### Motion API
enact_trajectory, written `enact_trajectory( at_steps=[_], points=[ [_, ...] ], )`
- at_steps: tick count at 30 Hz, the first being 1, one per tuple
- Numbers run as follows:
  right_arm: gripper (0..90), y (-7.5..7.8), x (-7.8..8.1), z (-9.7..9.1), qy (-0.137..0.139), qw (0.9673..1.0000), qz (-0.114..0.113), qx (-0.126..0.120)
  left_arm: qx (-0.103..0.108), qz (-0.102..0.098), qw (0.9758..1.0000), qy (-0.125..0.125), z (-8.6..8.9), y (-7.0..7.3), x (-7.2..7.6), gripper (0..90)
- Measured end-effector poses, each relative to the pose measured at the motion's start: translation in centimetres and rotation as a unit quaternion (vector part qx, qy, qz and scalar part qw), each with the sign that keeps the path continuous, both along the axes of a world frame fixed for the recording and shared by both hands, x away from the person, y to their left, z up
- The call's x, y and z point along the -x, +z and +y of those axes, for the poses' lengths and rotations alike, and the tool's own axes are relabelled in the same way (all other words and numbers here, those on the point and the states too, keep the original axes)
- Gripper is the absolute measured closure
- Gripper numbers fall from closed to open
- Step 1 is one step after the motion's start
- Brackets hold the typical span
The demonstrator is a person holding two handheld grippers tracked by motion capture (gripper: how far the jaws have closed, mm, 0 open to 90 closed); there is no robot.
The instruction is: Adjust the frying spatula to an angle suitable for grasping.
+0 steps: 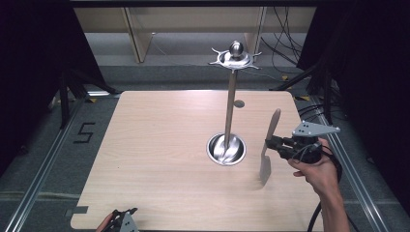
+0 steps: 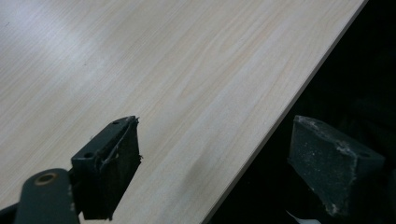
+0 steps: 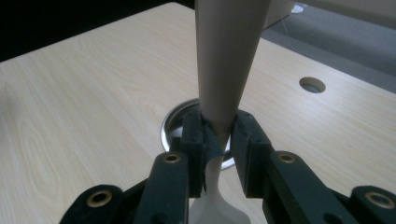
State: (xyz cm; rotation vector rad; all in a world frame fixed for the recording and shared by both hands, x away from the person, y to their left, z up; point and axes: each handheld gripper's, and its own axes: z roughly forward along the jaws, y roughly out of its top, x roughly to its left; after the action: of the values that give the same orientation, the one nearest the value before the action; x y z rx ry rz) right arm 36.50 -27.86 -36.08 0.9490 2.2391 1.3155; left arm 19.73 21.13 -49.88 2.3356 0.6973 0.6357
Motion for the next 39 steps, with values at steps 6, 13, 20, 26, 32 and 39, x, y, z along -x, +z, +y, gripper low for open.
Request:
enact_trajectory(
  at_steps=[6,13,20,26,32,39],
  points=[
    [76.3,0.5,0.1,0.2,0.006,0.9999,-0.005,-0.011,-0.001,0.000,1.0000,-0.002,0.0,-0.1,-0.1,15.7],
    [76.3,1.4,0.2,0.8,0.011,0.9996,-0.011,-0.022,-0.001,0.003,1.0000,0.000,0.1,-0.1,0.0,15.7],
    [76.2,2.4,0.0,0.9,0.013,0.9994,-0.016,-0.027,-0.007,0.005,0.9999,0.010,0.1,-0.2,-0.2,15.7],
    [76.2,4.0,-0.6,1.2,0.011,0.9994,-0.025,-0.021,-0.008,0.005,0.9999,0.008,0.1,-0.2,-0.2,15.7],
    [76.2,6.3,-1.4,1.7,0.015,0.9992,-0.031,-0.018,-0.009,0.005,0.9999,0.008,0.1,-0.2,-0.2,15.7],
    [76.2,7.5,-2.6,2.3,0.017,0.9989,-0.044,-0.003,-0.009,0.004,0.9999,0.014,0.1,-0.1,-0.1,15.7]
  ],
)
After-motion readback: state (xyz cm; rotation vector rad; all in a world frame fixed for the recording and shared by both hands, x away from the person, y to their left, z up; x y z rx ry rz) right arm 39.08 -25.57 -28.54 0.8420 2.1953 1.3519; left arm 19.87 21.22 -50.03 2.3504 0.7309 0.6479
